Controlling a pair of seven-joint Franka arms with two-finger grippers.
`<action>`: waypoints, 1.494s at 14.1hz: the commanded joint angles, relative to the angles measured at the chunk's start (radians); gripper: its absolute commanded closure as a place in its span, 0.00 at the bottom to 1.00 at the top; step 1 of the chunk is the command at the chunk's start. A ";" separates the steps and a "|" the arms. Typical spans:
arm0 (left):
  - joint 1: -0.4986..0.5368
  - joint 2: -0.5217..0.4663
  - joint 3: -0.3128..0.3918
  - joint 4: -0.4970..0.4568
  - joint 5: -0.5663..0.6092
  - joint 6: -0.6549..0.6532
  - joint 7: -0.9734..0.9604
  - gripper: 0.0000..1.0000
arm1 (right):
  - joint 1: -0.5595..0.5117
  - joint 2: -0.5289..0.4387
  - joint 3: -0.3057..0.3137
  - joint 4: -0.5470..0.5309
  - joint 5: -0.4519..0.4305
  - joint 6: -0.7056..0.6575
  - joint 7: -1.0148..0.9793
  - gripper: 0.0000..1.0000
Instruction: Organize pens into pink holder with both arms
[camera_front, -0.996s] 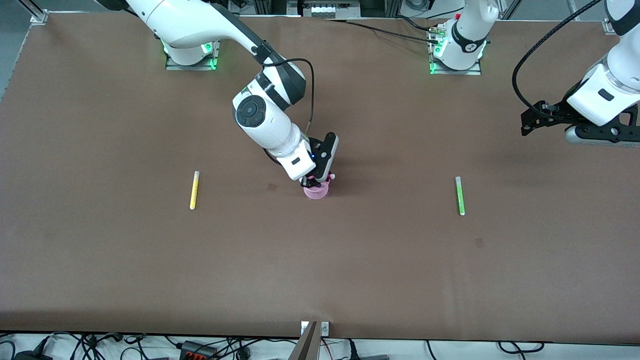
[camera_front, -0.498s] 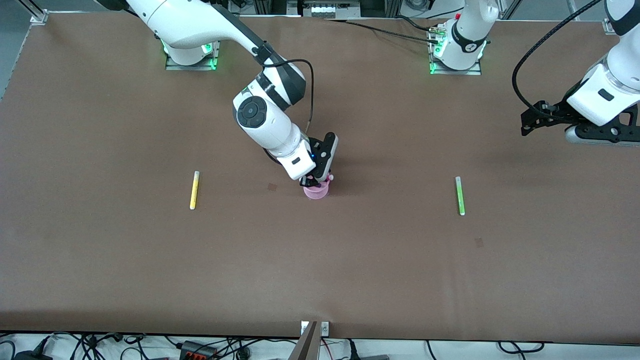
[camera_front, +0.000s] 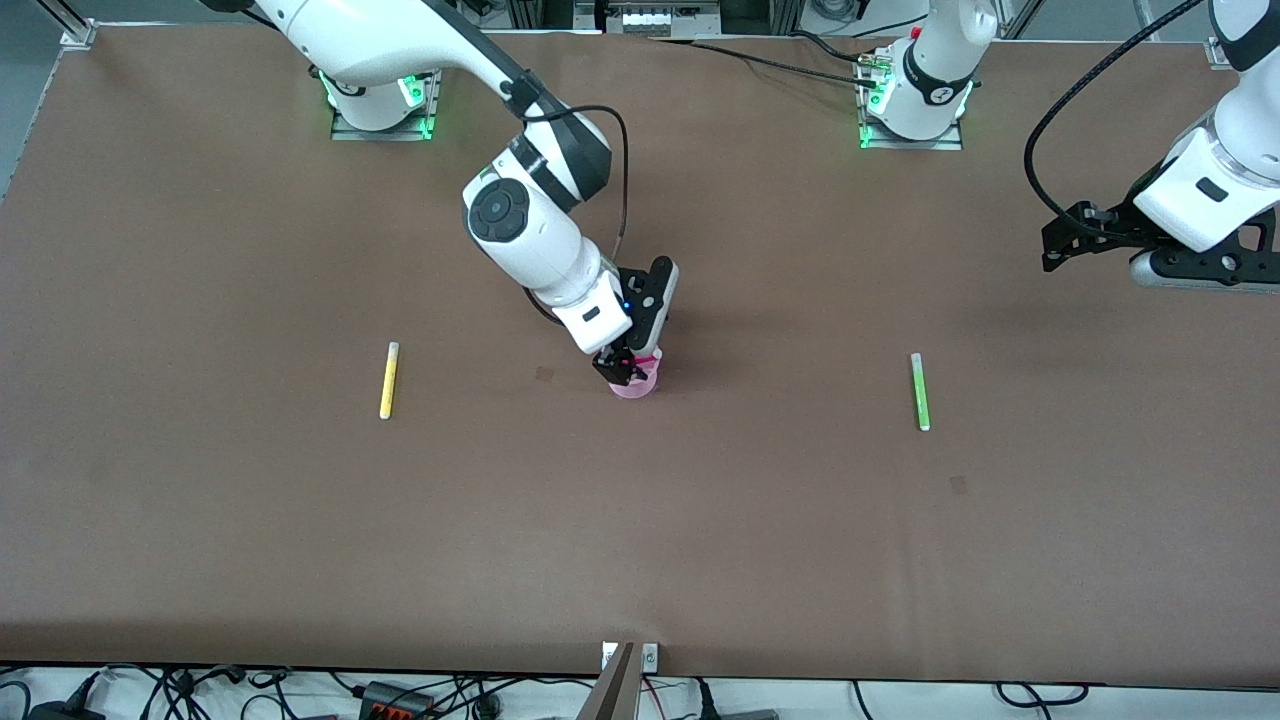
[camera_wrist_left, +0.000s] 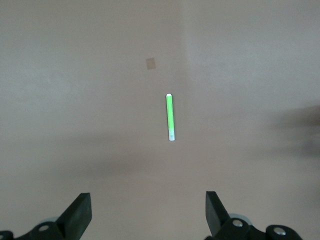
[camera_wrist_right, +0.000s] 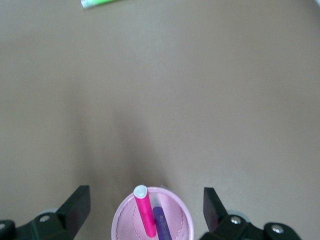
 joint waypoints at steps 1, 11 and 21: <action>-0.001 0.002 0.000 0.018 -0.008 -0.021 -0.007 0.00 | -0.011 -0.097 0.007 -0.014 0.004 -0.086 0.087 0.00; -0.003 0.002 0.000 0.021 -0.005 -0.021 -0.006 0.00 | -0.235 -0.148 -0.019 0.095 -0.008 -0.567 0.521 0.00; -0.003 0.003 -0.002 0.026 -0.003 -0.019 -0.004 0.00 | -0.243 -0.213 -0.263 0.113 -0.115 -0.891 0.660 0.00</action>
